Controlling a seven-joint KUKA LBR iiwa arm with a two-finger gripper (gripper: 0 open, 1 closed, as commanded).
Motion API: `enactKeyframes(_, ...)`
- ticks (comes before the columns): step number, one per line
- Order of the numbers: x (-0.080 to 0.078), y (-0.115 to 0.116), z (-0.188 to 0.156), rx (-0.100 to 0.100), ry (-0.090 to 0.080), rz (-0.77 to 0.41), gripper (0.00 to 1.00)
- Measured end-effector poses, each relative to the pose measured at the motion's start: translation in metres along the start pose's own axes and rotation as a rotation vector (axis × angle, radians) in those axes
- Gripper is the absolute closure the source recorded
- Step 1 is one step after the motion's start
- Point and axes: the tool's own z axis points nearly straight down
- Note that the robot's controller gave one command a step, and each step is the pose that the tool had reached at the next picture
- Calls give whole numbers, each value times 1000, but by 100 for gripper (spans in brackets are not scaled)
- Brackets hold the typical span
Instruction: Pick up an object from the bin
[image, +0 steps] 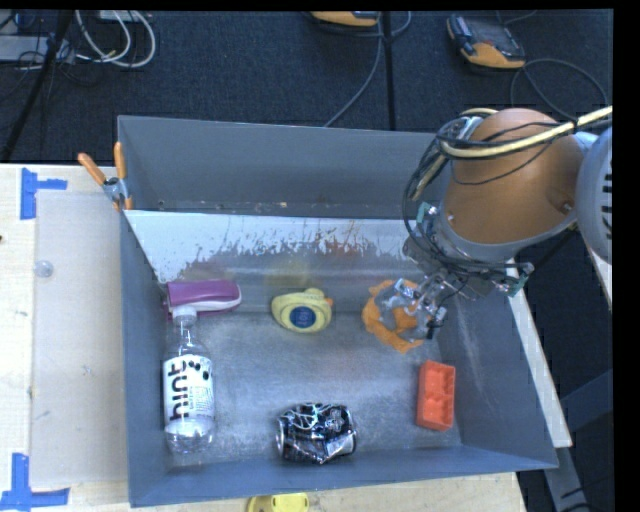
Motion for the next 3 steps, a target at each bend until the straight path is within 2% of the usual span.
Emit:
enactKeyframes(2,0,0,2,0,0,2,100)
enactKeyframes(3,-5,-35,-105,3,-4,-29,100)
